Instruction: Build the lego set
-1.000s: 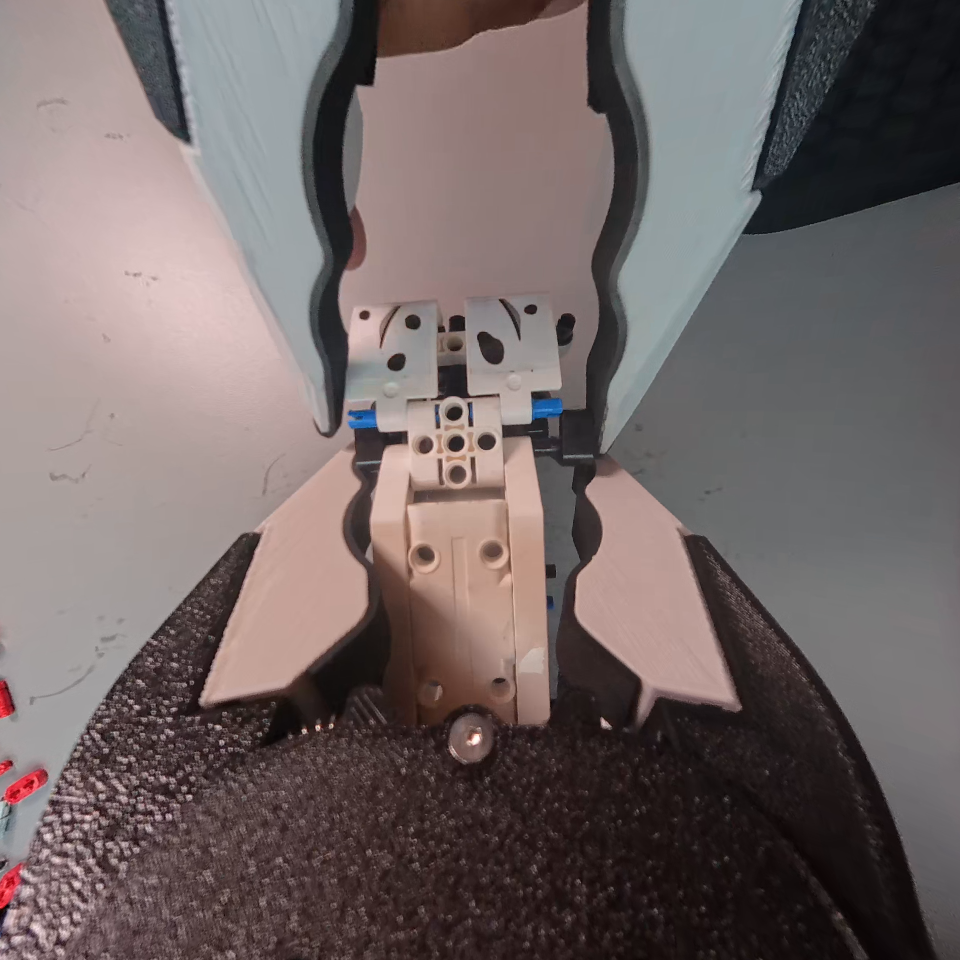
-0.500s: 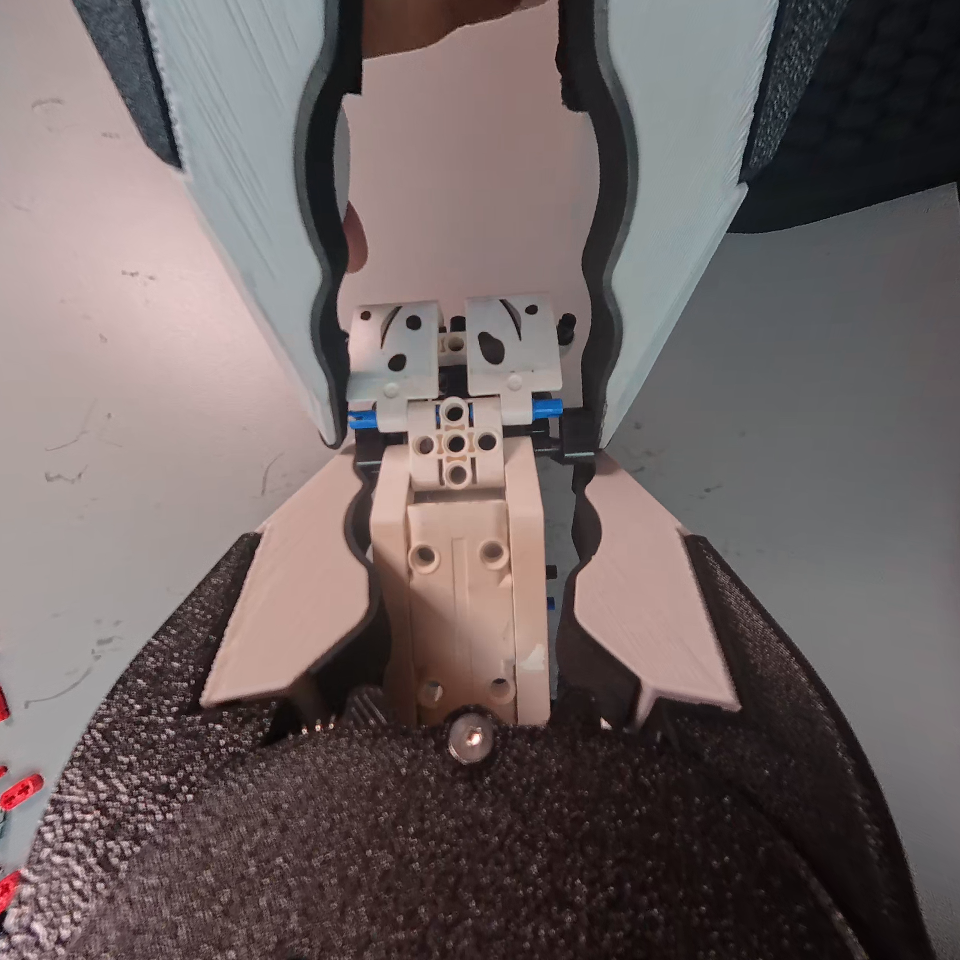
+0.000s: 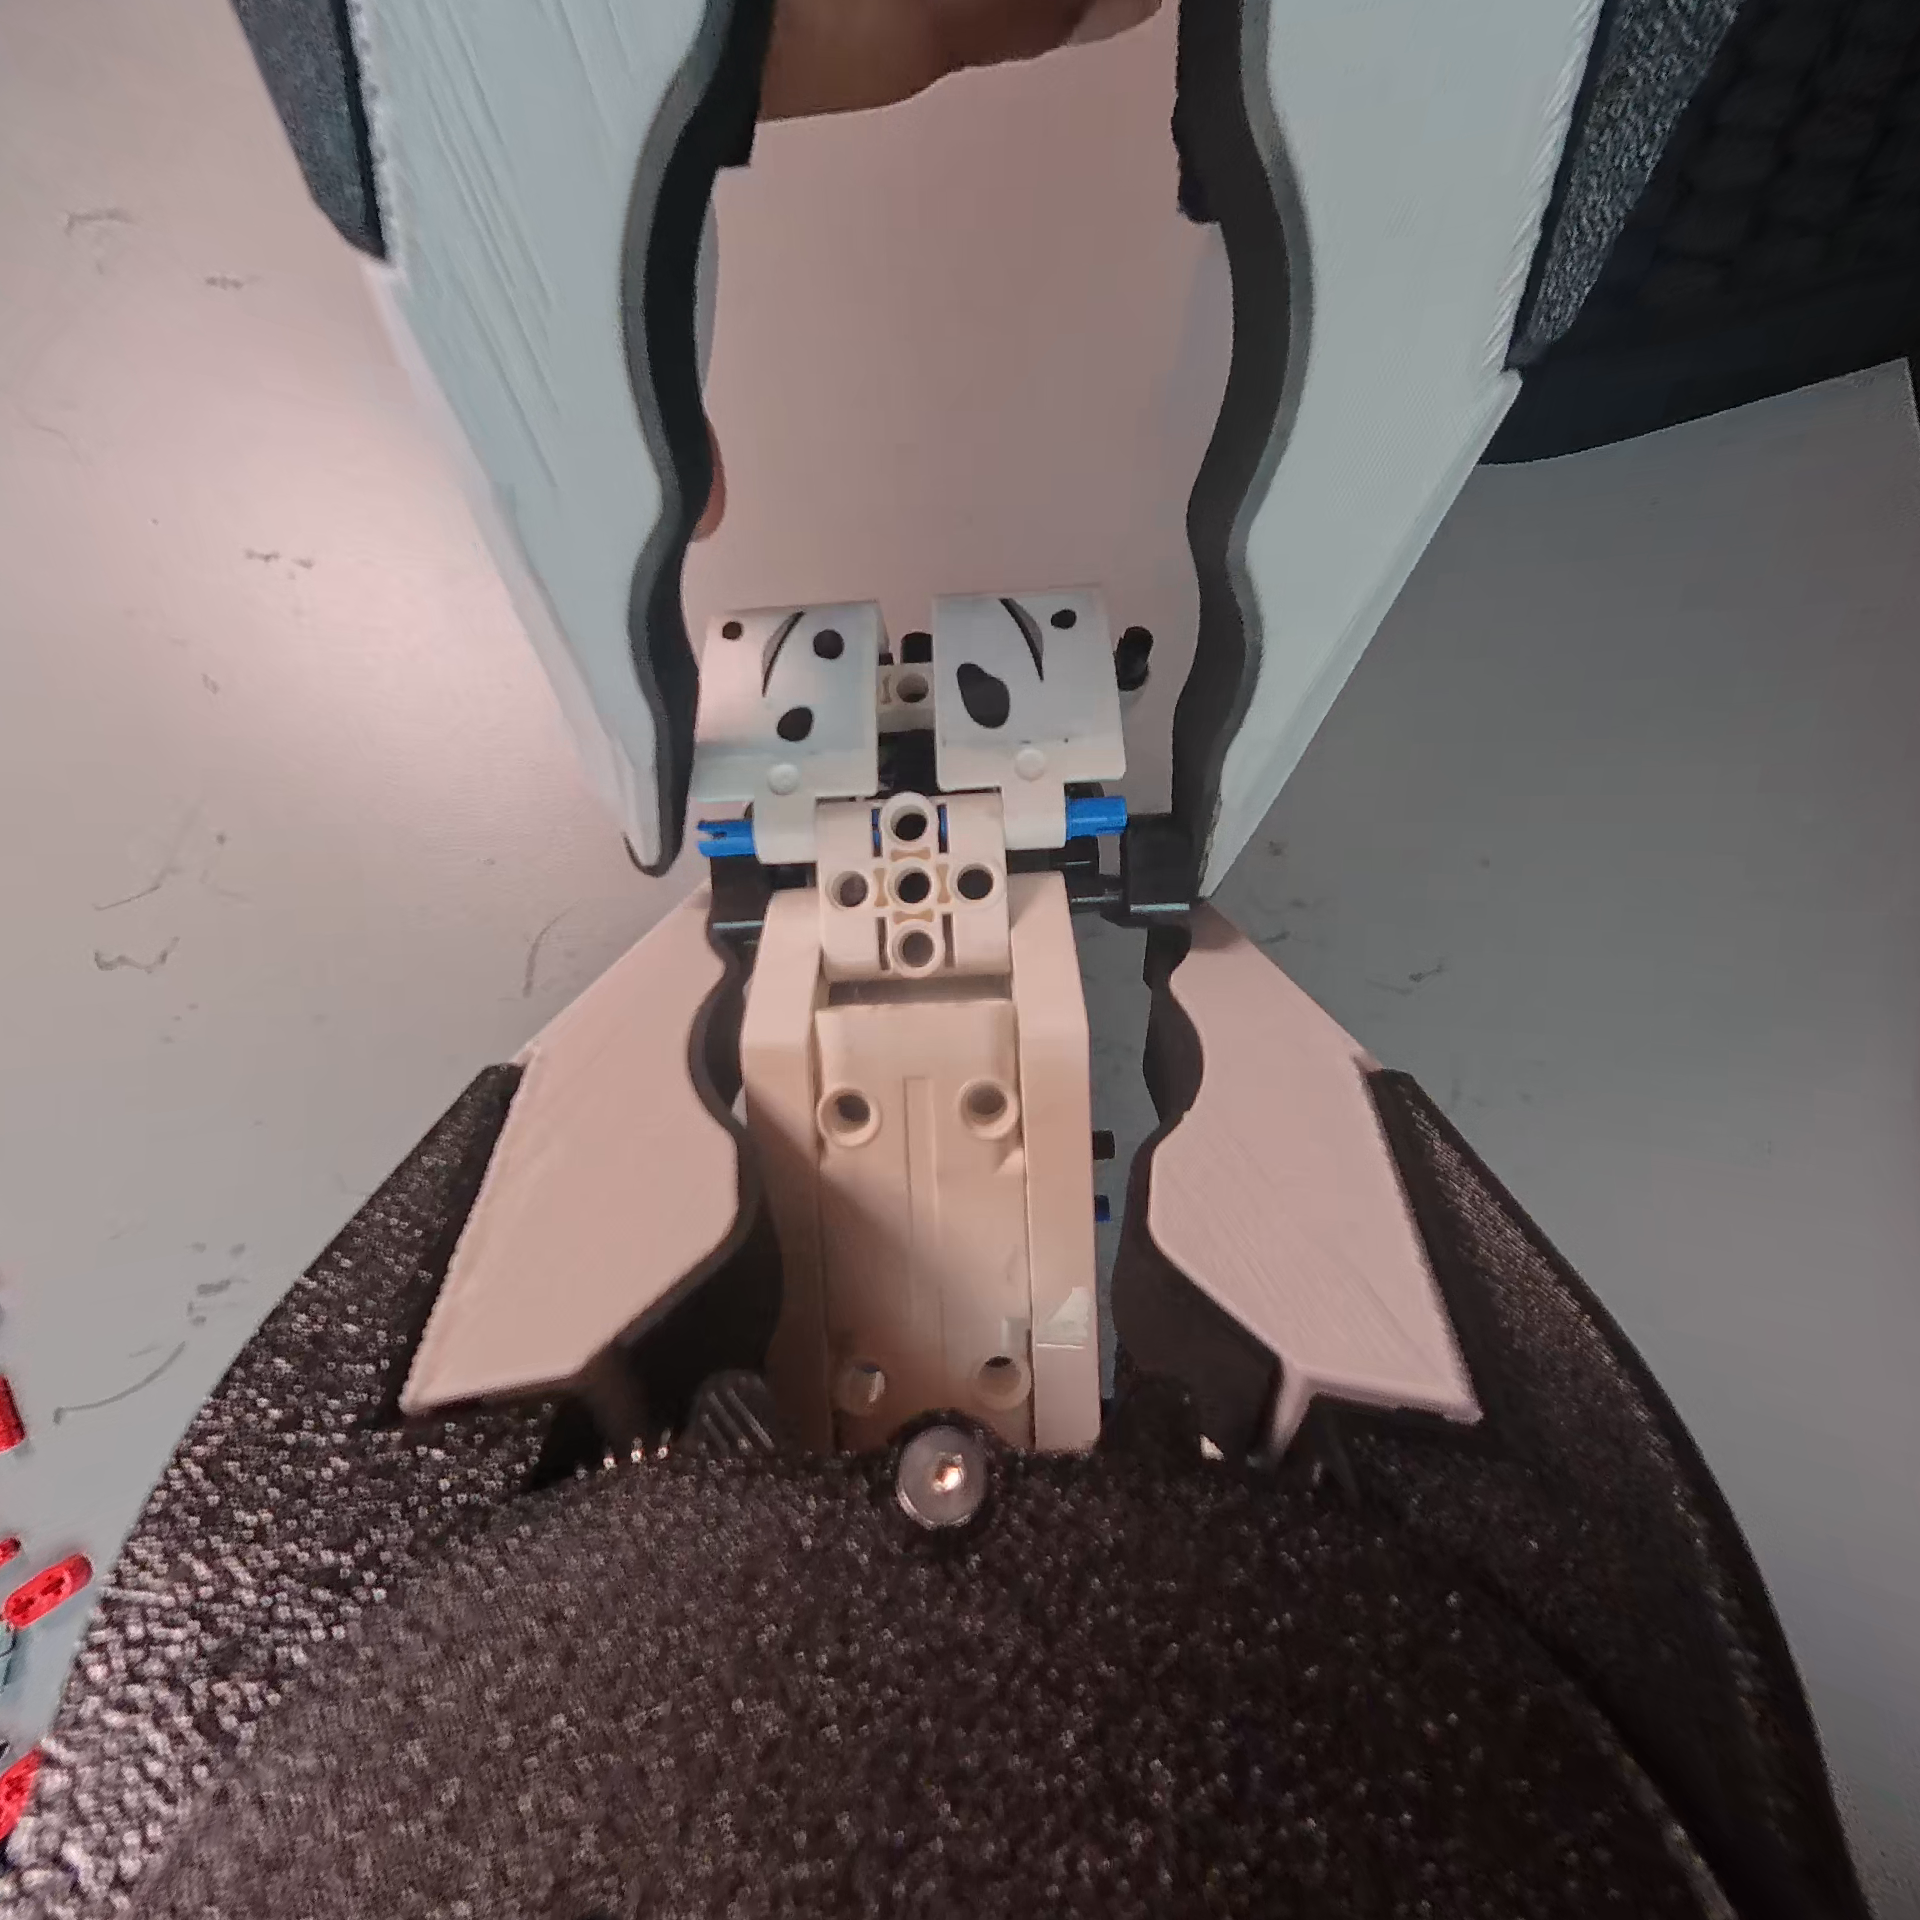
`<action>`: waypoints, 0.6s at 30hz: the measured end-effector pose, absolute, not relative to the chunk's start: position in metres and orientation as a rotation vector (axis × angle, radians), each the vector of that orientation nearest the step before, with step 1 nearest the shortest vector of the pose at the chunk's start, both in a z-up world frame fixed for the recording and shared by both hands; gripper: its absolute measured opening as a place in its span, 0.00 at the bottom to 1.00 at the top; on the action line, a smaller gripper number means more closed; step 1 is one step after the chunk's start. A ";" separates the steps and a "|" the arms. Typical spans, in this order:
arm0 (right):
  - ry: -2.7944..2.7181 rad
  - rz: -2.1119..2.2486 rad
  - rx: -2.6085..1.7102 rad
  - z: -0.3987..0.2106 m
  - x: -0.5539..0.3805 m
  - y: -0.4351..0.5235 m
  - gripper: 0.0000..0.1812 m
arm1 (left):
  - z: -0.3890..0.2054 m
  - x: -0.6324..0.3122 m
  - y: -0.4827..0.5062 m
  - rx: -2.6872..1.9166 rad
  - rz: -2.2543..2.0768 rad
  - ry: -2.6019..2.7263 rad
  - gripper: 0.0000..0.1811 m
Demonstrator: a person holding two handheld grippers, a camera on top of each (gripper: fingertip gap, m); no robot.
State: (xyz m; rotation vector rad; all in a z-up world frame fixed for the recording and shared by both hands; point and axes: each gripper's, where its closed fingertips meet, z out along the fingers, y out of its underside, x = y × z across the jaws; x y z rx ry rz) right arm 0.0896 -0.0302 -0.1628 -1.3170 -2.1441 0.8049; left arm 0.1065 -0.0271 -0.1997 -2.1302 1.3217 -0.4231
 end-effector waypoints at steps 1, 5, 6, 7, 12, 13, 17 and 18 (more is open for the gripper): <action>-2.142 0.801 -1.315 -0.163 0.090 -0.030 0.39 | -0.200 0.107 -0.027 -2.130 -0.422 1.322 0.42; -2.144 0.802 -1.308 -0.162 0.091 -0.030 0.39 | -0.200 0.107 -0.027 -2.127 -0.423 1.320 0.42; -2.147 0.796 -1.305 -0.162 0.091 -0.030 0.39 | -0.200 0.107 -0.027 -2.125 -0.424 1.320 0.42; -2.149 0.788 -1.301 -0.163 0.091 -0.030 0.39 | -0.200 0.107 -0.027 -2.122 -0.426 1.322 0.42; -2.112 0.816 -1.296 -0.162 0.092 -0.031 0.39 | -0.199 0.108 -0.028 -2.110 -0.416 1.331 0.42; -2.098 0.829 -1.296 -0.162 0.092 -0.031 0.39 | -0.200 0.108 -0.028 -2.109 -0.411 1.333 0.42; -2.051 0.869 -1.294 -0.161 0.094 -0.031 0.39 | -0.199 0.111 -0.027 -2.093 -0.404 1.337 0.42; -2.045 0.877 -1.288 -0.161 0.094 -0.032 0.39 | -0.199 0.111 -0.028 -2.089 -0.403 1.343 0.42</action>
